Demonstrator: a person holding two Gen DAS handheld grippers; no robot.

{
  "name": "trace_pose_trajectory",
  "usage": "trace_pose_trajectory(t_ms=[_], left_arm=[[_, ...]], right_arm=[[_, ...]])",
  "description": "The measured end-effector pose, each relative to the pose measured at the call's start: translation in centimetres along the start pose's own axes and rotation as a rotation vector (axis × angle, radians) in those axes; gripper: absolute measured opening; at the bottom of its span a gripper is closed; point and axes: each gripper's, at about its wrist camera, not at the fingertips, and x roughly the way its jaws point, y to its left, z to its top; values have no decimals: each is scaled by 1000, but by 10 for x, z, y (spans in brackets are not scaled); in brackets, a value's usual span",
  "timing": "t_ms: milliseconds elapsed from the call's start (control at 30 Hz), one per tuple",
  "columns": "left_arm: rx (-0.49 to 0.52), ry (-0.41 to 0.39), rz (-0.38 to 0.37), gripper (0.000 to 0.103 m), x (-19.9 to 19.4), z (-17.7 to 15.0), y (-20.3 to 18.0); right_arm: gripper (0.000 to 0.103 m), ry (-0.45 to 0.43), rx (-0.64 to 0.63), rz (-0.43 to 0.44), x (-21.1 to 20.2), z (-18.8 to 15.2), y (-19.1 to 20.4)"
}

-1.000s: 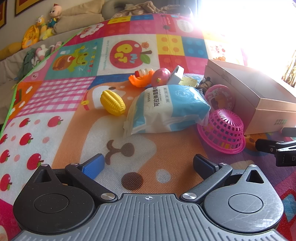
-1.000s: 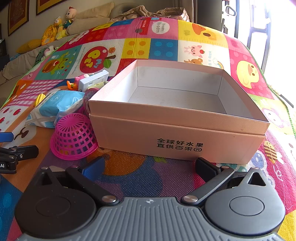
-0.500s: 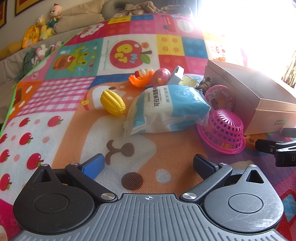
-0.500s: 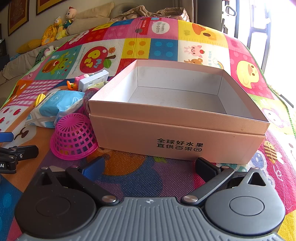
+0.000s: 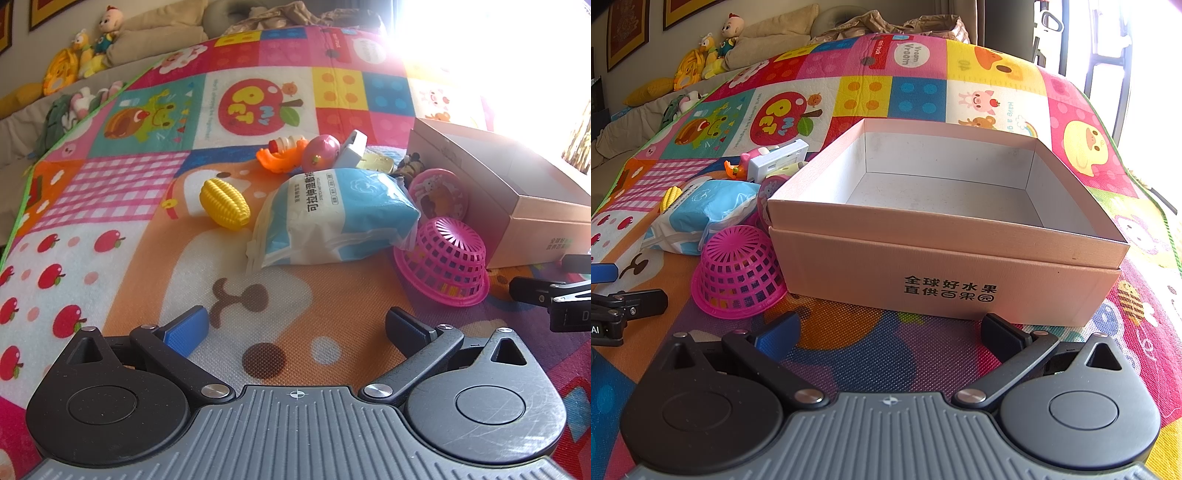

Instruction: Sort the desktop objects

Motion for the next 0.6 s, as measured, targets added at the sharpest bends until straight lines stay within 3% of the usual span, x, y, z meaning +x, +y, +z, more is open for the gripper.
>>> trace_pose_trajectory(t_ms=[233, 333, 600], left_arm=[[16, 33, -15, 103, 3, 1, 1], [28, 47, -34, 103, 3, 2, 3], [35, 30, -103, 103, -5, 2, 8]], right_arm=[[103, 4, 12, 6, 1, 0, 1], [103, 52, 14, 2, 2, 5, 2], [103, 83, 76, -89, -3, 3, 13]])
